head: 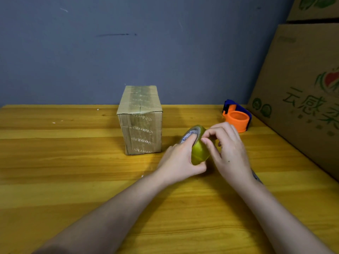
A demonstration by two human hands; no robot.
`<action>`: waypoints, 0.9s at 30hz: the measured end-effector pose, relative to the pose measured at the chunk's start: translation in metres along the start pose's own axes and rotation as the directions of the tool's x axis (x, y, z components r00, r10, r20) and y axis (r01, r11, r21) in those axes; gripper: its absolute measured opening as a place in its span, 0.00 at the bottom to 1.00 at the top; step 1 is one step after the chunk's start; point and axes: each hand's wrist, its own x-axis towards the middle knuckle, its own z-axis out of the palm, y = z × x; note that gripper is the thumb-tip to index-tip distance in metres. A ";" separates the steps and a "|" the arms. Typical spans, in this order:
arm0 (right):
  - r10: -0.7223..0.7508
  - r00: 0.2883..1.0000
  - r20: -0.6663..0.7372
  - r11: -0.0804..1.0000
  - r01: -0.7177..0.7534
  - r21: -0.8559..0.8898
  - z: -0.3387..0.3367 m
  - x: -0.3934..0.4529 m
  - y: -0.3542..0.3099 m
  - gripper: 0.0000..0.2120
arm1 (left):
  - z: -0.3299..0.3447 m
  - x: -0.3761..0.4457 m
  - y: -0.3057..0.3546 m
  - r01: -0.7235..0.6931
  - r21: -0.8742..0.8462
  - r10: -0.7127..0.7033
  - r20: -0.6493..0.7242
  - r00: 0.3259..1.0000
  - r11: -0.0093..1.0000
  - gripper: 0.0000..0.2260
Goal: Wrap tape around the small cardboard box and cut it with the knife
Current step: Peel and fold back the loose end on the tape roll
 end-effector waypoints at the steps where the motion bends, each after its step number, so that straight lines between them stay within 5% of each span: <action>1: -0.001 1.000 0.000 1.000 0.001 -0.011 0.001 0.000 0.000 0.11 | -0.001 0.000 0.001 0.000 0.014 0.000 0.002 1.000 1.000 0.27; 9: -0.159 0.986 -0.043 0.985 0.156 -0.073 0.004 0.000 0.003 0.06 | 0.001 0.003 -0.002 0.077 -0.193 -0.074 0.023 0.997 0.978 0.23; 20: 0.103 0.992 -0.067 0.958 -0.081 0.273 0.004 -0.002 -0.005 0.13 | 0.004 0.006 -0.006 0.080 -0.265 -0.077 0.024 0.997 0.961 0.31; 27: 0.145 0.987 -0.069 0.957 -0.122 0.265 0.004 -0.002 -0.005 0.10 | 0.005 0.006 -0.008 0.066 -0.239 -0.068 0.002 0.998 0.969 0.32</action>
